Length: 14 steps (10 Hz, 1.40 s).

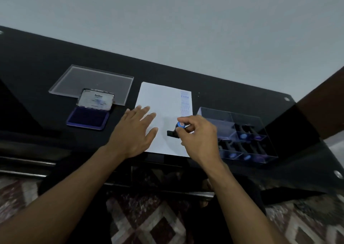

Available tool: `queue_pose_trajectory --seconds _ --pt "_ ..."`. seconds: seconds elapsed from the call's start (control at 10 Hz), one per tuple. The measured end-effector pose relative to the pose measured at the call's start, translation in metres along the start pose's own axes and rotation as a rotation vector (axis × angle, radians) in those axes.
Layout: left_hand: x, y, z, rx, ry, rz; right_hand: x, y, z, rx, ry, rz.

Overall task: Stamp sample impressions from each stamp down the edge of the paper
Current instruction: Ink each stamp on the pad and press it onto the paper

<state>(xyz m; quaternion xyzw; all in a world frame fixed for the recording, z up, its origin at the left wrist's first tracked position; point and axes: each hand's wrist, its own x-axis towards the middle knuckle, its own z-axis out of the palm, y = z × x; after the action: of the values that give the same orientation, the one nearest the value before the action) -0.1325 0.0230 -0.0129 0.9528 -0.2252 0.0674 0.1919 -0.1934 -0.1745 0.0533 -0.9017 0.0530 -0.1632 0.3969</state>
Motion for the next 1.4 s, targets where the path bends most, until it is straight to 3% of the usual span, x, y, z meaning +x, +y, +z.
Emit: queue_pose_trajectory --seconds 0.3,0.6,1.4 --pt "0.003 0.005 0.026 0.065 -0.064 0.037 -0.012 0.025 -0.021 0.004 0.004 0.042" --pt "0.003 0.004 0.027 0.062 -0.049 0.036 -0.024 0.026 -0.02 -0.08 -0.062 -0.062" --pt "0.005 -0.001 0.03 0.038 -0.023 0.049 -0.021 0.021 -0.014 -0.134 -0.095 -0.069"
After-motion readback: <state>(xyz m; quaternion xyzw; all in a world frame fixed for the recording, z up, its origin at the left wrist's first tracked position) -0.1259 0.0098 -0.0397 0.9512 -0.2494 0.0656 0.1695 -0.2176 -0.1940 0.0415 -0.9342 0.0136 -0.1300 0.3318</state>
